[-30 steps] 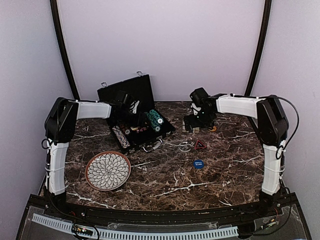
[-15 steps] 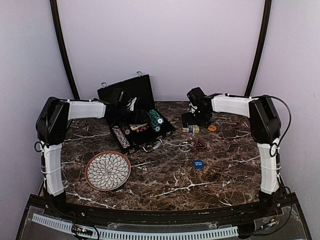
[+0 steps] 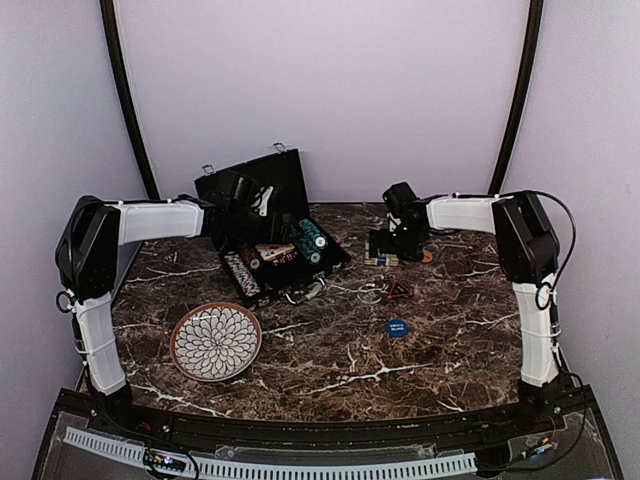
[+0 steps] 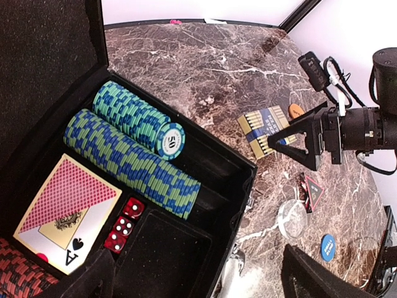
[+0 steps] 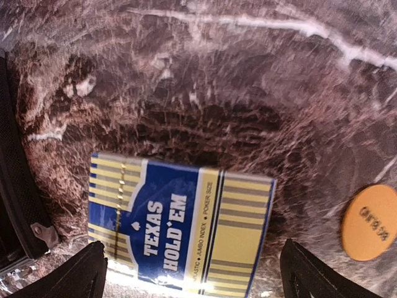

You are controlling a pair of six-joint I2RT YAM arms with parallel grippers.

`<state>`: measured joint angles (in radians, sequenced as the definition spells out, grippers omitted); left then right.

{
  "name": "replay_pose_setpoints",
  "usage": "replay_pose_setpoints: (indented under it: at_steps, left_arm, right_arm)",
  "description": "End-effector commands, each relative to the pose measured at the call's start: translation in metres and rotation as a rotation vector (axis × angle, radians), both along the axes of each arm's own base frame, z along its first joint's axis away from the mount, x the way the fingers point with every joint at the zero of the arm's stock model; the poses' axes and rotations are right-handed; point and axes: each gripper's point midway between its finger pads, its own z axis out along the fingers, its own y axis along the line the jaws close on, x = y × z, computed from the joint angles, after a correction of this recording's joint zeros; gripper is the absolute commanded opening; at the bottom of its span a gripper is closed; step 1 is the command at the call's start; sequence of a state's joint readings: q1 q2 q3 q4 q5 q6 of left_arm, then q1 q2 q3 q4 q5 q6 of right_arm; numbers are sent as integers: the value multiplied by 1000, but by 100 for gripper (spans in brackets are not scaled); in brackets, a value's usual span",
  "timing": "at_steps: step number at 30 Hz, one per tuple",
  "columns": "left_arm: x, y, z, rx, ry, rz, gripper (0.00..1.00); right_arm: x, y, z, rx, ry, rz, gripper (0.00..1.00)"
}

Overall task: Pack up texas hold em set
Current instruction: Adjust the poker case at the center of the board, then pick up the poker case from the center of the board.

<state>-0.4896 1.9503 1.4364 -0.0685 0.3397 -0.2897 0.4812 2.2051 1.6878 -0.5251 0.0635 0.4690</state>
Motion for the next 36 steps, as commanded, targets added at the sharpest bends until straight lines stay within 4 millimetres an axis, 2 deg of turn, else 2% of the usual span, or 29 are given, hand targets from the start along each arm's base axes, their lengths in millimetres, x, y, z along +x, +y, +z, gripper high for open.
replay_pose_setpoints:
  at_steps: [1,6,8,11,14,16,21,24,29,36]
  left_arm:
    - [-5,1,26,-24,-49,4,96]
    - [-7,2,29,-19,-57,4,96]
    - [-7,2,30,-17,-59,4,96]
    - [-9,4,30,-13,-62,7,96]
    - [-10,6,31,-11,-65,10,96]
    - [-11,7,31,-9,-64,10,96]
    - [-14,8,35,-9,-70,8,96]
    - [-15,9,37,-4,-74,10,96]
    - [-18,11,38,-2,-74,10,96]
    - [-19,11,35,-6,-65,5,96]
  right_arm:
    - [-17,23,3,152,26,53,99]
    - [-38,38,11,218,33,125,98]
    - [-46,39,20,226,16,142,99]
    - [-57,39,43,250,-33,174,98]
    - [-60,31,55,217,-75,184,98]
    - [-53,20,57,140,-107,181,99]
    - [-34,1,42,-86,-117,238,98]
    - [-21,-3,35,-188,-142,311,99]
    - [-14,-2,15,-260,-133,460,98]
    - [-2,-22,-4,-292,-114,520,98]
